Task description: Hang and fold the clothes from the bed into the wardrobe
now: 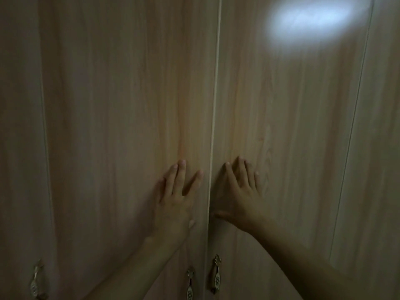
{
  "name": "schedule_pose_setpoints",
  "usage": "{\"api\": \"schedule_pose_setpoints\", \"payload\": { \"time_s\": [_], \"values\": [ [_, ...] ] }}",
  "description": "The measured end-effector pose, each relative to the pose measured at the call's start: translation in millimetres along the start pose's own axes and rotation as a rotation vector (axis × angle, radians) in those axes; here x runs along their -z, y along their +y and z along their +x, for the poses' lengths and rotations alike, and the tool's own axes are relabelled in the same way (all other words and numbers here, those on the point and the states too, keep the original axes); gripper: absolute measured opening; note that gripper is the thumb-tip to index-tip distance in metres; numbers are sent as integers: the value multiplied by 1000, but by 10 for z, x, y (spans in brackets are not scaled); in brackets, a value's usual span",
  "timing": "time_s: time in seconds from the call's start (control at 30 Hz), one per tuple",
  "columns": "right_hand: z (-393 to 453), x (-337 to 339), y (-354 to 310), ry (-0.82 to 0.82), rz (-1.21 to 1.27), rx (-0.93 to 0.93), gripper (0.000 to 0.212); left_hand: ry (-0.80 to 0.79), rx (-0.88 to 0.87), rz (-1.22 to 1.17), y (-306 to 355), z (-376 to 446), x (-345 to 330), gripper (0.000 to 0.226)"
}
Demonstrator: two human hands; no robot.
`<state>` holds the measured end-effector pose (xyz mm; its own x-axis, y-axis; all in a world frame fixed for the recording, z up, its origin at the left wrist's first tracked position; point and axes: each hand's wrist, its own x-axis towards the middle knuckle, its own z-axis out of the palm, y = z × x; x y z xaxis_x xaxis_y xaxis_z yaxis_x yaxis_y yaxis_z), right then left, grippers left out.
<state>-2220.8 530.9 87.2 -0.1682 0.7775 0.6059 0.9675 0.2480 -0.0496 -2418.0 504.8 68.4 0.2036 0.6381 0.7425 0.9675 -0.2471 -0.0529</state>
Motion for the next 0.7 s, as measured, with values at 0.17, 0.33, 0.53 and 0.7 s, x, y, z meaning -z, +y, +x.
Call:
{"api": "schedule_pose_setpoints", "payload": {
  "time_s": [0.17, 0.33, 0.53, 0.7],
  "values": [
    [30, -162, 143, 57, -76, 12, 145, -28, 40, 110, 29, 155, -255, 125],
    [104, -406, 202, 200, -117, -17, 152, -26, 81, 110, 15, 265, -408, 126],
    [165, -521, 248, 234, -108, -17, 157, 33, 65, 62, -20, 271, -467, 122],
    [151, -445, 203, 189, -120, -48, 155, 45, 64, 89, -7, 298, -524, 120]
  ]
}}
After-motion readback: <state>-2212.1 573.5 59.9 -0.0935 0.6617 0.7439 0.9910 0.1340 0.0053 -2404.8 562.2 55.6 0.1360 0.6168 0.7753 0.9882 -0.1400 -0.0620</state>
